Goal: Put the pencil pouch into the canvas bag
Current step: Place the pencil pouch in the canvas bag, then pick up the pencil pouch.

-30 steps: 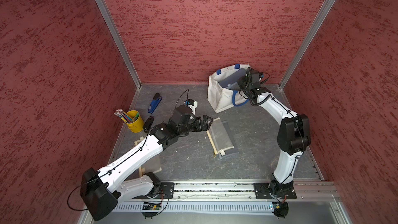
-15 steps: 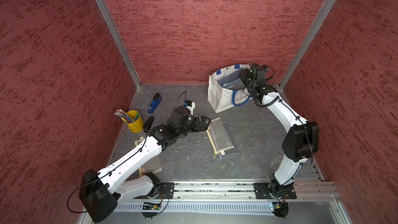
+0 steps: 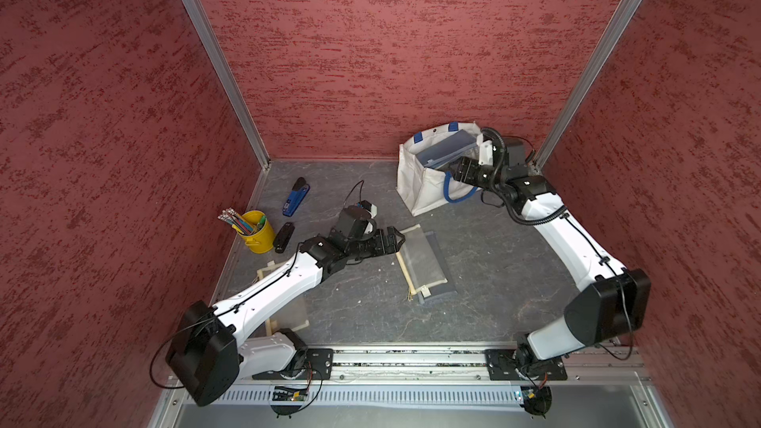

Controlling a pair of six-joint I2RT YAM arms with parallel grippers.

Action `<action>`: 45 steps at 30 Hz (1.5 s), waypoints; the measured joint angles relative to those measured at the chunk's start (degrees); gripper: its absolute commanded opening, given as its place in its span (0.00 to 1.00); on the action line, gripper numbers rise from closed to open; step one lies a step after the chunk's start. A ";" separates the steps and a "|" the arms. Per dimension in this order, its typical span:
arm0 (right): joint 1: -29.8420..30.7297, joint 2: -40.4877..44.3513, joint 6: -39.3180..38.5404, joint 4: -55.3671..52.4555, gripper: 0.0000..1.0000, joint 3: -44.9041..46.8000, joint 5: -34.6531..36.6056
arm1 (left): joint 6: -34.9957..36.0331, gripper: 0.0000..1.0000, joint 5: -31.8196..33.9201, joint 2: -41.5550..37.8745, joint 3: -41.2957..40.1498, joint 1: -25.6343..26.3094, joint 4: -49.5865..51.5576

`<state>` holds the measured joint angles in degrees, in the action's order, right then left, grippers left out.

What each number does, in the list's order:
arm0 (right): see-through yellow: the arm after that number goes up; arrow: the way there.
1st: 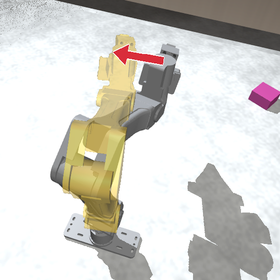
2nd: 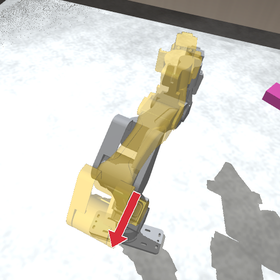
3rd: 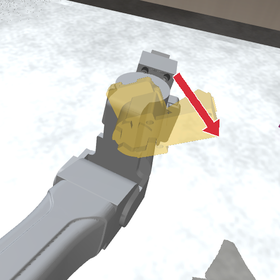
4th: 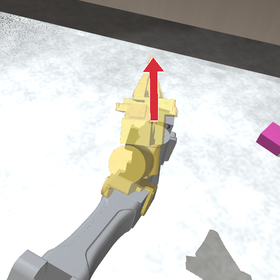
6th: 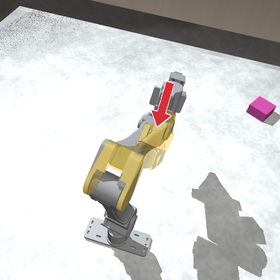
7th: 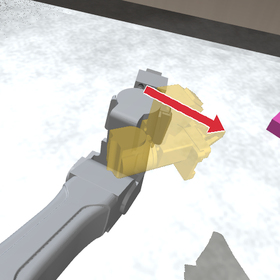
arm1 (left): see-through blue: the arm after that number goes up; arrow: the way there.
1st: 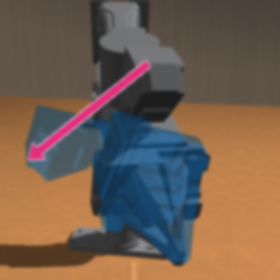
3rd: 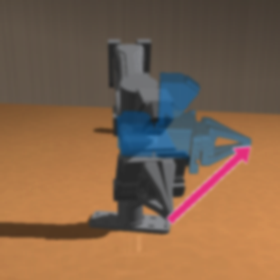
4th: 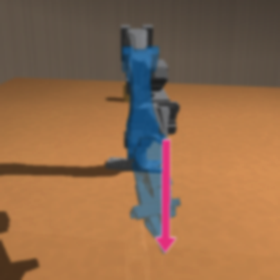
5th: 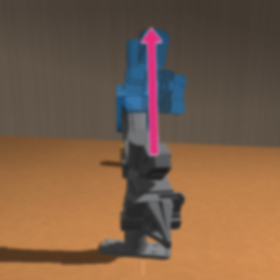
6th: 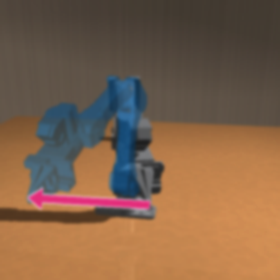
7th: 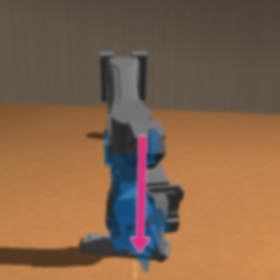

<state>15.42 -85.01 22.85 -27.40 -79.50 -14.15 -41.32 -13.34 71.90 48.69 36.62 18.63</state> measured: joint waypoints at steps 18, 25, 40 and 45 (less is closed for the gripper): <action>8.04 -8.41 4.33 13.09 0.73 26.73 -14.10 | -9.01 0.84 -4.79 14.99 -5.62 0.57 -15.26; 8.11 -11.54 3.91 17.84 0.69 27.58 -15.06 | -11.74 0.71 -5.03 20.83 -5.79 1.07 -20.44; 9.29 -15.06 5.57 26.03 0.44 32.33 -18.86 | -14.82 0.40 -7.63 29.35 -5.90 1.70 -33.05; 9.33 -13.51 6.08 27.63 0.18 34.25 -20.17 | -14.80 0.40 -7.61 29.46 -5.90 1.70 -33.18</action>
<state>24.75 -98.52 28.93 0.23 -45.25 -34.33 -56.12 -20.95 101.36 42.78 38.33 -14.55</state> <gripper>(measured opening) 0.266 0.396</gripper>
